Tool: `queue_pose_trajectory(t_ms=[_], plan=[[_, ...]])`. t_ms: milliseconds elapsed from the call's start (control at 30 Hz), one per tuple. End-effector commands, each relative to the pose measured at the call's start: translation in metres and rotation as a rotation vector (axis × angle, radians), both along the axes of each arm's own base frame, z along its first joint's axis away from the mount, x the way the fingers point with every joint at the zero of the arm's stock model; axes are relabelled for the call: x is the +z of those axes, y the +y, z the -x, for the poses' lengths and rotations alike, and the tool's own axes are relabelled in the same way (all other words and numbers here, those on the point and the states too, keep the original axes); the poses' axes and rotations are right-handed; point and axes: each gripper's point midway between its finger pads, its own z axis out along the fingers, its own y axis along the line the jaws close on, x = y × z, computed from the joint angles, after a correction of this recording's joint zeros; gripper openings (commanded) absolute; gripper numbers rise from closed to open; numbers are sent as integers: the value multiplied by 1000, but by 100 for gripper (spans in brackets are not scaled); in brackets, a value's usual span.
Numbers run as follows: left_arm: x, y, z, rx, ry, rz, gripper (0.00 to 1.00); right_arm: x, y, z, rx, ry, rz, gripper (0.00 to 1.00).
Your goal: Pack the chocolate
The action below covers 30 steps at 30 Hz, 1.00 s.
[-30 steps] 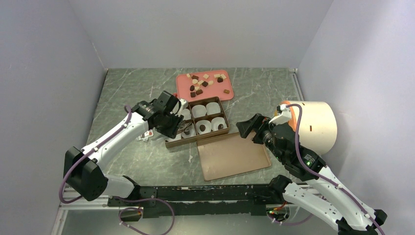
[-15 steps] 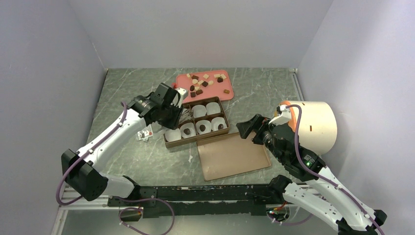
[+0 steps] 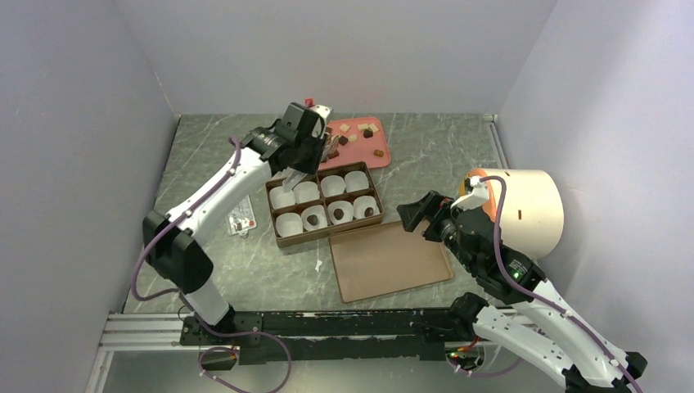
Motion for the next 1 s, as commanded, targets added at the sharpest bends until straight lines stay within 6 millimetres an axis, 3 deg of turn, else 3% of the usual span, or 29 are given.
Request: queue_pose_trajectory(t_ms=[0,100,367,533,967], plan=[[28,5,-46,84,-154,-27,39,14,-5,-2,-22,-39,-15,97],[19,6,-68,101,-157,-29,40,14,-3,-1,-15,-31,-18,97],[-35,13,-112,108,-63,-16,39,17,-5,-1,-22,-36,-29,96],[-43,24,-134,125,-65,-32,39,15,-6,0,-26,-24,-25,97],[-70,19,-142,61,-45,-53,39,19,-3,-2,-25,-25,-33,96]])
